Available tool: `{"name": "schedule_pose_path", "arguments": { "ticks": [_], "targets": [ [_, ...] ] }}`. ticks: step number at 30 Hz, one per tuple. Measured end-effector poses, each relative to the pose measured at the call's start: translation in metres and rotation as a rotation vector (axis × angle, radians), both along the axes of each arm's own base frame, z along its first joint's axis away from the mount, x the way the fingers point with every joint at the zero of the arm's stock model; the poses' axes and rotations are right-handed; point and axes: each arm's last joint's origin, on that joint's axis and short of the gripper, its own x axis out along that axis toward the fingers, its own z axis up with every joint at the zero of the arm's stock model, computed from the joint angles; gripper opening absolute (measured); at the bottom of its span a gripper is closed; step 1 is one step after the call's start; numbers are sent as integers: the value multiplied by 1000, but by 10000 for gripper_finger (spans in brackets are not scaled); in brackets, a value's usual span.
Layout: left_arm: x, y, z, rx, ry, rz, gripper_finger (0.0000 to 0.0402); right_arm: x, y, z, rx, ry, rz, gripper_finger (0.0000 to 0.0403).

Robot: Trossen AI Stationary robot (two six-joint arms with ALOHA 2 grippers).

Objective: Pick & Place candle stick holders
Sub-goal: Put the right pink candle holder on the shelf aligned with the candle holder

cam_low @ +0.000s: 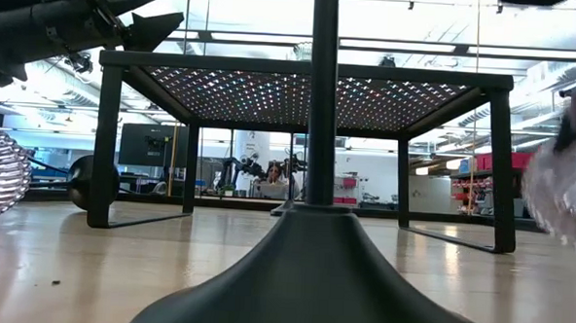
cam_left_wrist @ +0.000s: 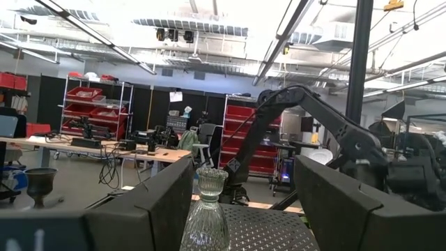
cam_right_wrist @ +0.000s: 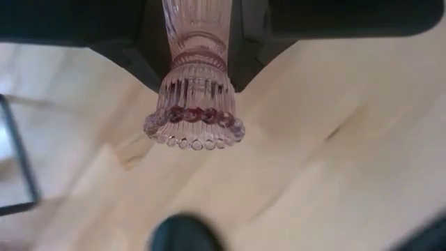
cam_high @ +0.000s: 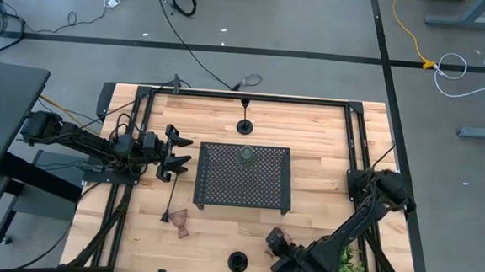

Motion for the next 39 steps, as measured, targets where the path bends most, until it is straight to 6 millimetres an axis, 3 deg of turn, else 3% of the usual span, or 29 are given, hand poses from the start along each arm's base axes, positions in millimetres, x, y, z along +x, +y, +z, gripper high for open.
{"name": "schedule_pose_path", "arguments": {
  "ticks": [17, 30, 34, 39],
  "targets": [
    [0, 0, 0, -1, 2, -1, 248, -11, -11, 59, 37, -289, -148, 93],
    [0, 0, 0, -2, 2, -5, 248, -31, -41, 132, 121, -659, -400, 92],
    [0, 0, 0, -7, 1, -7, 248, -31, -54, 145, 144, -801, -551, 91],
    [0, 0, 0, -8, 1, -7, 248, -29, -72, 142, 94, -920, -706, 91]
  ]
}}
